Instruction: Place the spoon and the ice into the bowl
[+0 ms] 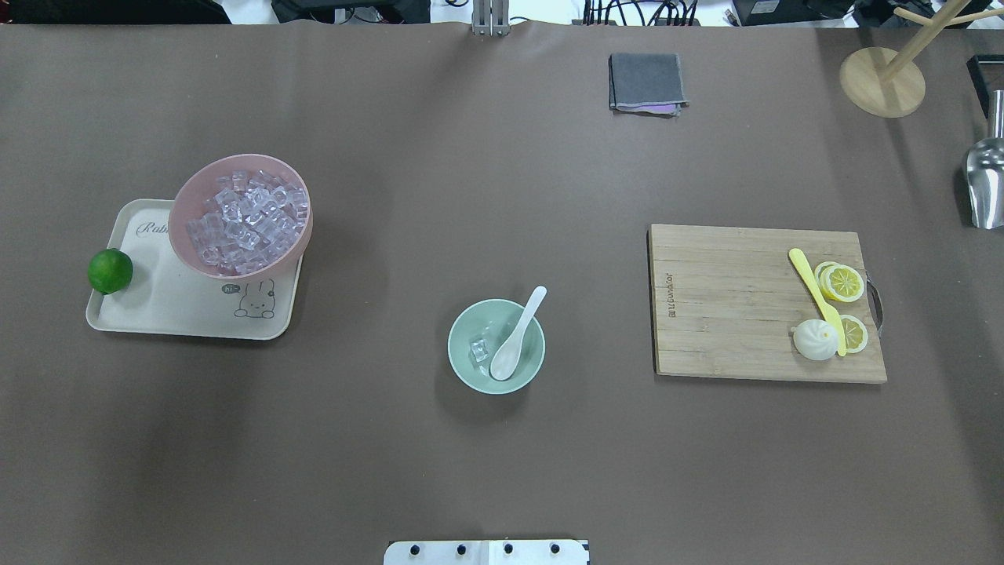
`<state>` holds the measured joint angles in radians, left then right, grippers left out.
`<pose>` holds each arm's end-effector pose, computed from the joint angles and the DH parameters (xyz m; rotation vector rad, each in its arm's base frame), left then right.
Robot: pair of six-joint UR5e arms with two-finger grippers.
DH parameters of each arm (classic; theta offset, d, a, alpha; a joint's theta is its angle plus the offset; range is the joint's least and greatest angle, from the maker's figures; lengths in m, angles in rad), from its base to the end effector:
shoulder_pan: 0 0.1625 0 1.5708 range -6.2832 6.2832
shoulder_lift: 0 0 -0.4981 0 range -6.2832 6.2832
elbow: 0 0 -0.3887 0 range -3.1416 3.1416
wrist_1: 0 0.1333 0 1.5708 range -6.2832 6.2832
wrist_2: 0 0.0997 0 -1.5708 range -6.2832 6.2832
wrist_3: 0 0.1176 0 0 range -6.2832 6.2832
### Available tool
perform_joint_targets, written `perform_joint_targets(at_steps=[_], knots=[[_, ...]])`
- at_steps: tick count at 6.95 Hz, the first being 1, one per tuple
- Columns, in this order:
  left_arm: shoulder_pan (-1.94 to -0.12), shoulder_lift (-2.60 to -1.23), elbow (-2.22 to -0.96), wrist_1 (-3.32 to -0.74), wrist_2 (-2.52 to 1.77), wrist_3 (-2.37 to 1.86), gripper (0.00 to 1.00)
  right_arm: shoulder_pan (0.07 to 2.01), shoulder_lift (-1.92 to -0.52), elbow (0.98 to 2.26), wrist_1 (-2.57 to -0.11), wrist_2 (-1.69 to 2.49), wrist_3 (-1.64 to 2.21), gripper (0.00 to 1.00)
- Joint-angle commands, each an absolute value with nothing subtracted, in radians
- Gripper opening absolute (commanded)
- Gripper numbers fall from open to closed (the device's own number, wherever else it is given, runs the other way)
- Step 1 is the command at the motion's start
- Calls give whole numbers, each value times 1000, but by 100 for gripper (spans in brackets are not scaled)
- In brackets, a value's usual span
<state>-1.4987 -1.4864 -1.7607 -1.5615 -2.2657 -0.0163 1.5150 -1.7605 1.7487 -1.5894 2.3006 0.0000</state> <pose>-0.0253 -0.4555 0.6982 0.0615 0.6980 0.0869 0.0330 -0.3942 0.7469 -0.0494 -0.7287 -0.0422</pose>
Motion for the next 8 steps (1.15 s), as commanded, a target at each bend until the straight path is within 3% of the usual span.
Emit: perform_joint_targets(at_steps=[1,8], knots=[[-1499,-1486,-1759,-1562,-2266,-17,98,1513,-1759,1749,-1589,2299,-2,100],[-1499,-1486,-1752,-1562,-2266,-18,98,1502,-1755,1749,-1589,2307,-2,100]])
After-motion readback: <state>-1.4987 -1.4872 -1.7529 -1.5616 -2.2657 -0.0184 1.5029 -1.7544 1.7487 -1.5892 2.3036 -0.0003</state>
